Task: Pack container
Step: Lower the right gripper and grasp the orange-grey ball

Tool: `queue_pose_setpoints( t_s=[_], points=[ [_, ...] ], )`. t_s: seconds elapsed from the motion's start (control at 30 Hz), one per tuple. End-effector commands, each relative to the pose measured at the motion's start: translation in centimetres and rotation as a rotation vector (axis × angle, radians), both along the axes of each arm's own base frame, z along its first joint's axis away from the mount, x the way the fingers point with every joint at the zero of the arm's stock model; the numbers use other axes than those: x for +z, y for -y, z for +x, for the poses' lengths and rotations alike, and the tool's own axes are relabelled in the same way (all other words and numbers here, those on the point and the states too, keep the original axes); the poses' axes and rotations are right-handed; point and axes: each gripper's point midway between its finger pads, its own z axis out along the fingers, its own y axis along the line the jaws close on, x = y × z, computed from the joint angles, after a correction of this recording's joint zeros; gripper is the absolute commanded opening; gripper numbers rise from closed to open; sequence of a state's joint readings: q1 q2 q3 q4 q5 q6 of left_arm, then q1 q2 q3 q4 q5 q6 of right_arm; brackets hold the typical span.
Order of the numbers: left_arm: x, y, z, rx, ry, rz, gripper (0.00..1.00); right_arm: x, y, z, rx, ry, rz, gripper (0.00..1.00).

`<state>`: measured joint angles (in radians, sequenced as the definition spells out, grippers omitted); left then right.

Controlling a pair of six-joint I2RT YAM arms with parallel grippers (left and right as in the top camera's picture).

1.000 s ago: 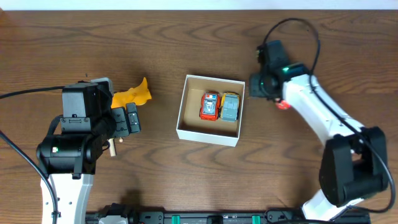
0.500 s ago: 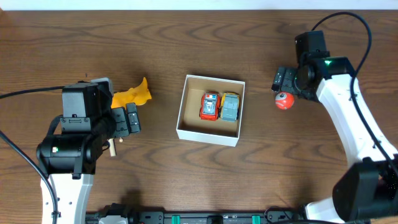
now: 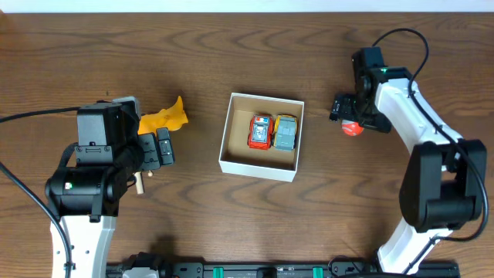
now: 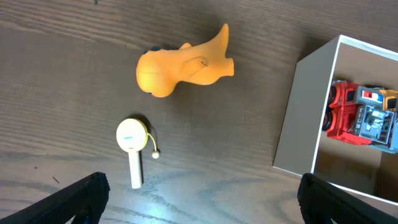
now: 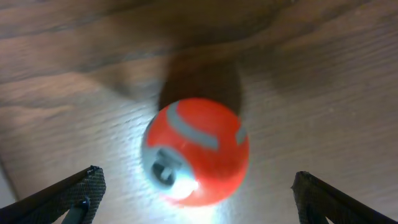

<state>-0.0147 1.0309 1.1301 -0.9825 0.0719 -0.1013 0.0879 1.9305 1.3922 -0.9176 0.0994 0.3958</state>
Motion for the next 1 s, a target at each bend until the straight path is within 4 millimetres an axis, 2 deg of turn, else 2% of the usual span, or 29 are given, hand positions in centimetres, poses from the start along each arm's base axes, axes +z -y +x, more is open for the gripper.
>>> queue_pose_setpoints(
  t_s=[0.0,0.13,0.23,0.3,0.37,0.43,0.5,0.63,0.77,0.83,0.97],
  points=[
    [0.1,-0.1,0.0,0.006,0.0,-0.001,0.98,-1.3,0.3,0.0,0.01,-0.026,0.028,0.98],
    [0.1,-0.1,0.0,0.006,0.0,-0.001,0.98,-2.0,0.5,0.0,0.005,-0.039,0.027,0.88],
    [0.1,-0.1,0.0,0.006,0.0,-0.001,0.98,-2.0,0.6,0.0,0.005,-0.04,0.026,0.7],
    [0.1,-0.1,0.0,0.006,0.0,-0.001,0.98,-2.0,0.6,0.0,0.005,-0.042,0.026,0.54],
    [0.0,-0.1,0.0,0.006,0.0,-0.001,0.98,-2.0,0.5,0.0,0.006,-0.043,0.027,0.44],
    [0.0,-0.1,0.0,0.006,0.0,-0.001,0.98,-2.0,0.5,-0.1,0.006,-0.045,0.026,0.39],
    [0.0,-0.1,0.0,0.006,0.0,-0.001,0.98,-2.0,0.5,-0.2,0.005,-0.048,0.026,0.38],
    [0.0,-0.1,0.0,0.006,0.0,-0.001,0.98,-2.0,0.5,-0.2,0.006,-0.05,0.026,0.22],
    [0.1,-0.1,0.0,0.006,0.0,0.0,0.98,-2.0,0.5,-0.3,0.012,-0.053,0.026,0.16],
    [0.1,-0.1,0.0,0.006,0.0,-0.001,0.98,-2.0,0.4,-0.4,0.013,-0.057,0.032,0.01],
    [0.1,-0.1,0.0,0.006,0.0,-0.001,0.98,-0.8,-0.4,-0.4,0.029,-0.035,0.049,0.01]
  ],
)
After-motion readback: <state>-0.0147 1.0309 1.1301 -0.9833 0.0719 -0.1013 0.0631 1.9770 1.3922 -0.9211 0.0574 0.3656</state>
